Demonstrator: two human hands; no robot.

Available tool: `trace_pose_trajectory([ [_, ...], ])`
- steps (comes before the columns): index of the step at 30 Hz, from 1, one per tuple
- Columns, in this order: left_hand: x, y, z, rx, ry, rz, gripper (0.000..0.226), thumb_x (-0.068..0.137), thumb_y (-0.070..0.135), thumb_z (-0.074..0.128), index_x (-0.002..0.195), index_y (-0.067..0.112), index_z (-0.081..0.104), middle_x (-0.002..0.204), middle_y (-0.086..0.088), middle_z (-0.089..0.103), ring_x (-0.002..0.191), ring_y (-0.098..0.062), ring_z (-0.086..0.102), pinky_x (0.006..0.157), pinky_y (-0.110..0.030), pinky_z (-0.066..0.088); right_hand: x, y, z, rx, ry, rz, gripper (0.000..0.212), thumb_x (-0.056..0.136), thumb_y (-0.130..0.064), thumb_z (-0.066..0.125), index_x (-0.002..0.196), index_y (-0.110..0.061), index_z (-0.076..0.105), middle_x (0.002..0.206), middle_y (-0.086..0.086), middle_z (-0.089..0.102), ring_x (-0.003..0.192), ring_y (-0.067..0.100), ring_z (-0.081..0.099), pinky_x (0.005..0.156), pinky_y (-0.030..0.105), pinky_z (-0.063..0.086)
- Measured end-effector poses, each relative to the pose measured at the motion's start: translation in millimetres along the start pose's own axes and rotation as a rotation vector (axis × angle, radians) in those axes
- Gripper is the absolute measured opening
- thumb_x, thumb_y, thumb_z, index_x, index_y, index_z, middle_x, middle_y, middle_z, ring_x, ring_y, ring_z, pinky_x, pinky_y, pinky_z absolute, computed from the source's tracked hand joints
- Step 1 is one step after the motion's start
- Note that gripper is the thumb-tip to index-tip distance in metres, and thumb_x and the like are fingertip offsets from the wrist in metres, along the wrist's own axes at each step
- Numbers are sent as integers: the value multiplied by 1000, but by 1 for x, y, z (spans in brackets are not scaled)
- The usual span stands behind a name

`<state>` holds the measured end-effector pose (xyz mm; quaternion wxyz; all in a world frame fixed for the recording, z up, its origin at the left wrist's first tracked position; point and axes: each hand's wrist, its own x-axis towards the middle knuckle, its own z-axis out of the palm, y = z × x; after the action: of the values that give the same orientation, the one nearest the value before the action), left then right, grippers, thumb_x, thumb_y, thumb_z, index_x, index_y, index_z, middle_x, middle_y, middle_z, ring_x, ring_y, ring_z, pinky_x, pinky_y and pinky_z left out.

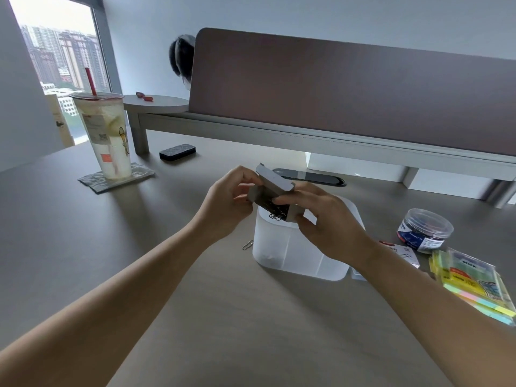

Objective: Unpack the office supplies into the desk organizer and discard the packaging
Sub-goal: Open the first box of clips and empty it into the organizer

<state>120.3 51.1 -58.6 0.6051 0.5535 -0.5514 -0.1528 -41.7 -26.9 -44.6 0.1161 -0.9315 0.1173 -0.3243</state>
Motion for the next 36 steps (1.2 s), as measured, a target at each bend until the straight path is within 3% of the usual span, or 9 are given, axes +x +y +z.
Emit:
trace_pose_trajectory([
  [3,-1,-1,2,-21,11,11,53,68,-30,34,76,20,50,80,0,60,68,5,61,57,-9,43,1,-1,1,-36,2,-38,45,68,17,56,104,-8,65,120,14,60,105,20,58,87,9,37],
  [12,-3,-2,5,-91,46,65,53,68,-32,38,78,19,50,83,2,58,72,6,63,59,-8,46,2,0,0,-53,-32,-15,52,69,23,51,109,-9,63,131,20,45,119,34,51,96,13,30],
  [19,-1,-1,7,-80,-8,86,39,72,-23,52,87,13,51,90,3,58,76,8,63,57,-7,46,3,4,-2,-55,-24,7,51,68,19,56,110,-9,62,133,19,44,121,30,48,96,7,22],
  [23,-1,-1,5,-67,-5,88,39,72,-21,54,89,14,50,91,4,58,78,9,63,62,-7,48,2,7,-2,-68,20,-28,51,67,11,57,112,-12,59,132,21,45,119,18,41,96,2,16],
  [27,-1,-2,4,-25,-5,99,42,72,-21,55,86,18,50,92,6,57,81,11,61,68,-8,50,3,7,0,-57,29,-44,57,67,0,54,114,-30,44,134,20,42,123,13,36,93,-6,19],
  [28,-1,-3,3,-14,-1,101,41,72,-20,56,86,18,50,92,8,57,81,12,61,69,-8,50,4,5,-1,-61,28,-45,57,67,-1,53,114,-32,41,135,20,42,124,12,40,95,-1,24],
  [31,-1,-5,3,15,11,119,45,72,-19,57,83,23,49,92,11,57,84,12,61,75,-9,51,4,0,-1,-101,45,-84,58,66,2,57,113,-28,41,134,23,43,120,32,48,98,27,30],
  [32,-1,-6,3,23,19,130,48,72,-20,56,83,26,49,93,12,57,86,11,61,76,-9,50,5,0,-1,-135,55,-112,60,65,6,60,113,-26,41,133,24,44,118,36,51,95,30,33],
  [36,-2,-11,2,119,43,209,45,70,-23,50,86,18,51,97,6,58,92,7,58,78,-5,46,9,3,2,-246,85,-158,69,59,13,71,111,-20,39,124,26,53,106,39,59,84,22,40],
])
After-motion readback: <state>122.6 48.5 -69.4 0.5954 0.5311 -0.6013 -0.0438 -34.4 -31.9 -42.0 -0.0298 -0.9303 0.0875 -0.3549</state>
